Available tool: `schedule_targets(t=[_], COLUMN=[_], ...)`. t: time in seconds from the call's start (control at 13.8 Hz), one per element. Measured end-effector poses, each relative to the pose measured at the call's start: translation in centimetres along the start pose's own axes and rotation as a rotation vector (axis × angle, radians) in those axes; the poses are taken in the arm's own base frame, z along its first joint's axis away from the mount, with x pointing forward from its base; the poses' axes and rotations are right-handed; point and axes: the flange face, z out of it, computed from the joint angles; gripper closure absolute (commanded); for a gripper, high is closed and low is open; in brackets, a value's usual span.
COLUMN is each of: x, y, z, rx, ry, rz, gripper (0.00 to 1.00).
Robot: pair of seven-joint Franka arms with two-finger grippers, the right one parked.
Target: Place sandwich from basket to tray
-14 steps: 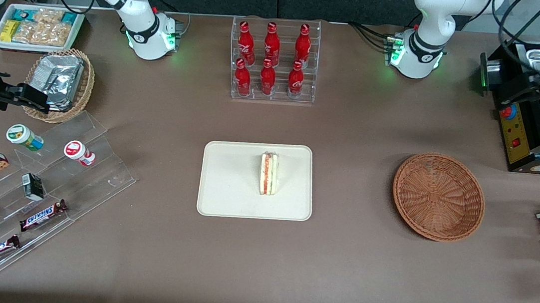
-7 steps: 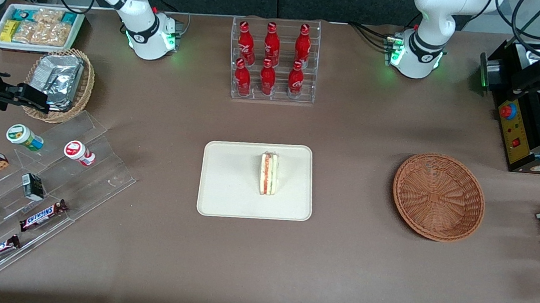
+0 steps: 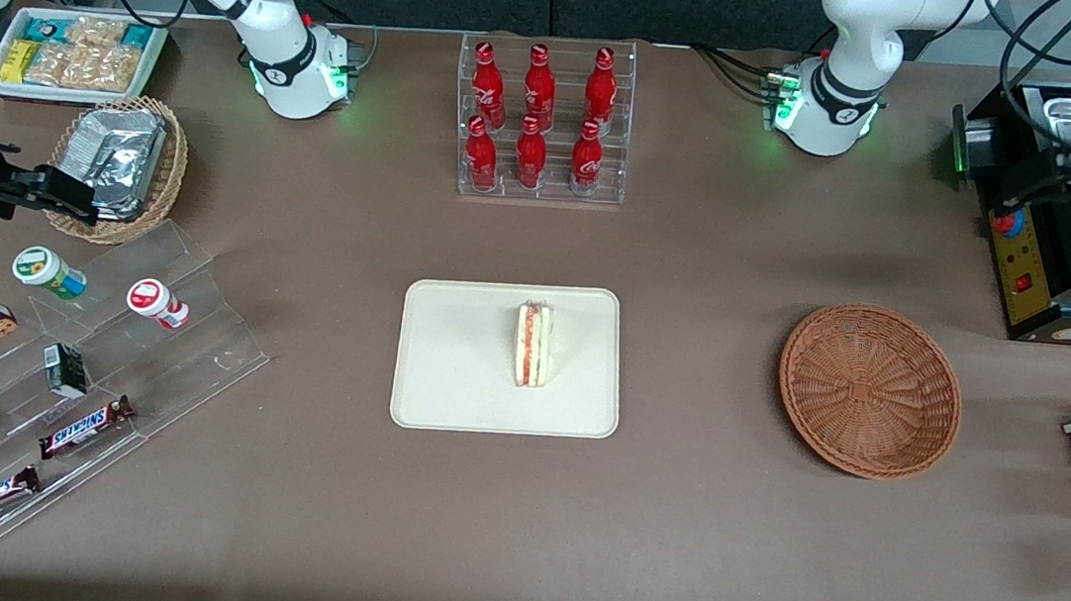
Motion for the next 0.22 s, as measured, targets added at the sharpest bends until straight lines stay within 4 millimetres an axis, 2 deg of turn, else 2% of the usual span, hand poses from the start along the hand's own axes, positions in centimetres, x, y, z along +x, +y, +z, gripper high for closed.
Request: schedule_targets(t=[0.22], x=[1.6], y=[0.0], z=[1.6], rx=[-0.003], ry=[-0.013], rz=[0.000], gripper=[0.00])
